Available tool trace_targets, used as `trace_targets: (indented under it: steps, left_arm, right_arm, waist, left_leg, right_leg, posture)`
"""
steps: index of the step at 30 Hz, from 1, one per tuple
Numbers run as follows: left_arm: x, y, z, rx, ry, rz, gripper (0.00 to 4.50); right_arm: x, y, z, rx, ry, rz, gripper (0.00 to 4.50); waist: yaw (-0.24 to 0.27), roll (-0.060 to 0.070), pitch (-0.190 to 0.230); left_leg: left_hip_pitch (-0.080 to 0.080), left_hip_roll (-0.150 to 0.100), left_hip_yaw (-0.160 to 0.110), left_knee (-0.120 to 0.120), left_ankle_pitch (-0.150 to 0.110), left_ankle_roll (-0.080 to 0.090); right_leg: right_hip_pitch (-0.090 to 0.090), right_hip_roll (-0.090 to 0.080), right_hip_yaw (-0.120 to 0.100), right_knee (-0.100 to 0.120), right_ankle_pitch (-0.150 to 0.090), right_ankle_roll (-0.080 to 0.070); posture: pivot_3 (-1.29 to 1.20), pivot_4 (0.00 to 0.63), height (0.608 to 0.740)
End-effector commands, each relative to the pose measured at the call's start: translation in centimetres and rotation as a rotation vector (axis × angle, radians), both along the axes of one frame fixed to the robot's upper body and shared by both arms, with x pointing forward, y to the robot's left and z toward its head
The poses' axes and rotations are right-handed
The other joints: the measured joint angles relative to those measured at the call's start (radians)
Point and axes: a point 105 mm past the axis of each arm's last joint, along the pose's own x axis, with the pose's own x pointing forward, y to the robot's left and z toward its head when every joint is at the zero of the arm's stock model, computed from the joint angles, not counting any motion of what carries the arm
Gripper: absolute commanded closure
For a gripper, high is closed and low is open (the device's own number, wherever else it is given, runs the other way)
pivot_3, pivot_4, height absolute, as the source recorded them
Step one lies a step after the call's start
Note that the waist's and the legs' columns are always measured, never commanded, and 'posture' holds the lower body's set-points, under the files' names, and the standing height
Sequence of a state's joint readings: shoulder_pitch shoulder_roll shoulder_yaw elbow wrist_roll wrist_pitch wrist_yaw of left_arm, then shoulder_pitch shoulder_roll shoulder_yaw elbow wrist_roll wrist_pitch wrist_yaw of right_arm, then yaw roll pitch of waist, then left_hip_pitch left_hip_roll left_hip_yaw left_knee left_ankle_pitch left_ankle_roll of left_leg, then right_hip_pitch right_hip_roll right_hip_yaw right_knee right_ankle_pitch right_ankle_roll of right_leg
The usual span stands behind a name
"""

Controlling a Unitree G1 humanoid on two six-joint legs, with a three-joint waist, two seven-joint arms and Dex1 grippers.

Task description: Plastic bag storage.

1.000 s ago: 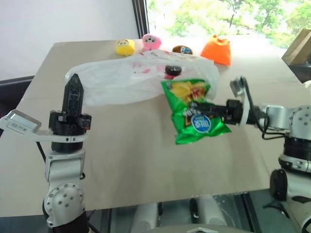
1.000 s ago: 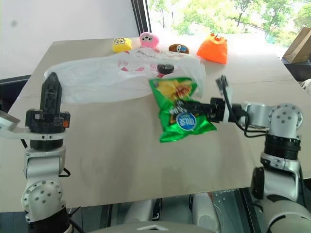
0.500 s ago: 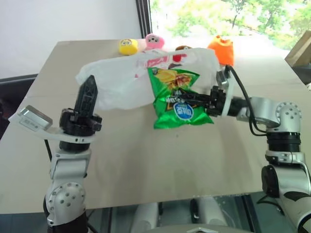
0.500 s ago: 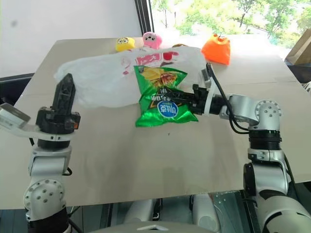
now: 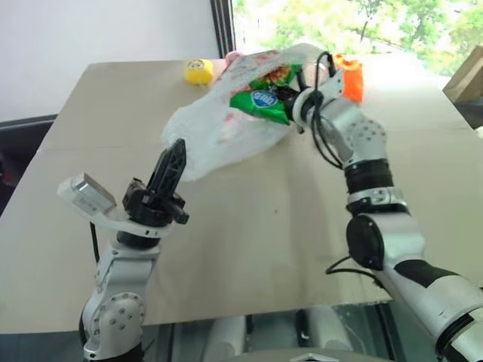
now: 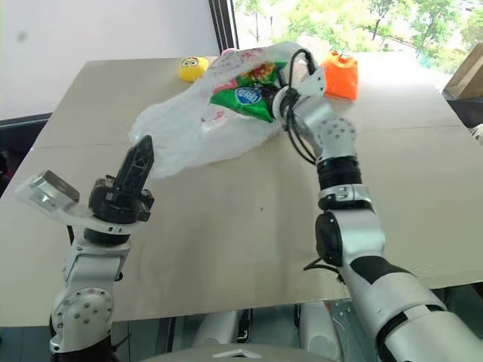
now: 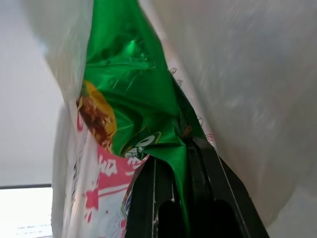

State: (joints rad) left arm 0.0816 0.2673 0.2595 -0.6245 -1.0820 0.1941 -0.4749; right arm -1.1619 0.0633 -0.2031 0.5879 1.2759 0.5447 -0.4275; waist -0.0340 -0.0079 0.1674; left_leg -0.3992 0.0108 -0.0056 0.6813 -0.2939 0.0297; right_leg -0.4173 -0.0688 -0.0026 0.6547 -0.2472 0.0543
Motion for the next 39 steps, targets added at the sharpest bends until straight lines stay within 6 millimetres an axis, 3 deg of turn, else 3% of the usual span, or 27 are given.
trace_targets:
  steps: [1,3,4,5,6,8,10,13,17,19,21,24,28,32,36,39]
  left_arm:
    - [-0.9,-0.7,1.0,0.015,-0.063,-0.015,4.50]
    - [-0.9,-0.9,0.8,0.016,-0.059,-0.022,4.50]
    - [-0.9,-0.9,0.8,0.015,-0.058,-0.022,4.50]
    - [-0.8,-0.9,0.8,0.015,-0.058,-0.022,4.50]
    - [-0.8,-0.9,0.8,0.015,-0.058,-0.020,4.50]
    - [-0.8,-0.8,0.9,0.019,-0.059,-0.014,4.50]
    - [-0.8,-0.5,1.0,0.024,-0.059,-0.005,4.50]
    - [-0.7,-0.2,1.0,0.025,-0.050,0.016,4.50]
    - [-0.5,0.2,0.8,0.025,-0.043,0.023,4.50]
    - [-0.2,0.3,0.8,0.025,-0.041,0.026,4.50]
    - [0.1,0.3,0.8,0.025,-0.040,0.020,4.50]
    - [0.4,-0.2,0.8,0.034,-0.038,-0.012,4.50]
    - [0.6,-0.1,0.9,0.039,-0.043,-0.016,4.50]
    - [0.8,0.0,0.8,0.040,-0.040,-0.014,4.50]
    - [0.7,0.0,0.6,0.039,-0.033,-0.011,4.50]
    - [0.4,-0.2,0.4,0.028,-0.025,-0.013,4.50]
  right_arm:
    - [-2.3,3.8,1.5,-0.122,-0.149,0.085,4.17]
    - [-4.7,6.8,2.3,-0.548,-0.587,0.184,3.65]
    - [-6.4,8.3,0.8,-0.793,-0.818,0.298,3.46]
    - [-7.6,8.8,-2.2,-0.840,-0.803,0.449,3.03]
    - [-8.3,8.6,-3.9,-0.789,-0.725,0.524,2.54]
    - [-7.6,6.3,-4.6,-0.720,-0.642,0.504,1.57]
    - [-6.5,3.2,-3.6,-0.701,-0.658,0.441,0.67]
    - [-7.5,-2.2,-0.5,-0.563,-0.741,0.450,0.67]
    - [-8.9,-8.0,2.1,-0.569,-0.902,0.423,0.67]
    - [-8.4,-10.1,3.1,-0.615,-0.986,0.326,0.67]
    - [-7.7,-11.0,4.0,-0.683,-1.069,0.231,0.67]
    - [-5.3,-11.4,4.5,-0.831,-1.102,0.051,0.67]
    - [-2.8,-9.7,2.6,-0.968,-1.089,0.036,0.67]
    - [-1.5,-7.5,3.3,-0.903,-1.089,0.045,0.67]
    - [0.6,-6.4,4.0,-0.885,-1.027,0.017,0.67]
    - [1.4,-4.8,2.9,-0.913,-0.996,0.113,0.67]
  waist:
    - [-0.006,0.000,0.000]
    - [-0.008,0.001,0.000]
    - [-0.007,0.001,0.001]
    - [-0.006,0.001,0.001]
    - [-0.005,0.000,-0.001]
    - [-0.005,-0.002,-0.002]
    - [0.005,-0.001,0.000]
    - [0.025,-0.001,0.001]
    - [0.024,-0.001,0.001]
    - [0.012,-0.001,0.001]
    - [0.005,0.000,0.001]
    - [-0.002,0.000,0.001]
    - [-0.003,0.000,0.001]
    - [-0.001,0.000,0.001]
    - [-0.002,0.000,0.002]
    - [-0.002,0.001,0.002]
  left_leg:
    - [0.000,0.000,0.000,0.000,0.000,0.000]
    - [0.000,0.000,-0.001,-0.001,0.000,0.000]
    - [0.000,0.000,-0.001,-0.001,0.000,0.000]
    - [-0.001,-0.001,0.000,-0.001,0.000,0.000]
    - [-0.001,-0.002,0.000,-0.001,0.000,0.001]
    - [0.002,-0.001,-0.001,-0.001,-0.001,0.002]
    - [0.001,-0.001,-0.004,-0.001,0.000,0.001]
    - [0.000,-0.002,-0.005,0.003,0.000,0.001]
    - [0.000,-0.003,-0.005,0.003,-0.003,0.005]
    - [0.001,-0.002,-0.004,0.001,-0.004,0.006]
    - [0.002,0.000,-0.003,0.000,-0.004,0.006]
    - [0.003,0.000,-0.002,0.000,-0.003,0.006]
    - [0.005,-0.001,-0.001,0.003,-0.001,0.002]
    - [0.004,-0.001,-0.001,0.003,-0.001,0.001]
    - [0.003,-0.001,-0.001,0.002,-0.001,0.001]
    - [0.003,-0.002,-0.001,0.002,0.000,0.001]
  right_leg:
    - [0.000,0.000,0.000,0.000,0.000,0.000]
    - [-0.001,0.000,-0.001,0.000,0.000,0.000]
    - [-0.002,0.000,0.000,-0.001,0.000,0.000]
    - [-0.003,0.000,0.000,-0.001,0.000,0.000]
    - [-0.004,-0.001,0.000,-0.001,0.000,0.001]
    - [0.001,-0.001,-0.001,-0.003,-0.001,0.001]
    - [0.002,-0.001,-0.003,-0.004,-0.001,0.001]
    - [0.002,-0.003,-0.003,-0.003,0.000,0.001]
    - [0.004,-0.003,-0.003,-0.008,0.000,0.001]
    - [0.004,-0.002,-0.003,-0.008,0.000,0.001]
    - [0.004,0.000,-0.002,-0.007,0.000,0.001]
    - [0.003,0.000,-0.001,-0.003,0.000,0.001]
    - [0.003,-0.001,0.000,0.001,0.000,0.001]
    - [0.002,-0.001,0.000,0.000,0.000,0.001]
    - [0.002,-0.001,0.000,-0.001,0.000,0.001]
    - [0.002,-0.001,0.000,-0.001,0.000,0.001]
  posture:
    - [0.00,0.150,0.740]
    - [0.00,0.150,0.740]
    - [0.00,0.150,0.740]
    - [0.00,0.150,0.740]
    - [0.00,0.150,0.740]
    - [0.00,0.150,0.740]
    - [0.00,0.150,0.740]
    - [0.00,0.150,0.740]
    - [0.00,0.150,0.740]
    - [0.00,0.150,0.740]
    - [0.00,0.150,0.740]
    - [0.00,0.150,0.740]
    - [0.00,0.150,0.740]
    - [0.00,0.150,0.740]
    - [0.00,0.150,0.740]
    - [0.00,0.150,0.740]
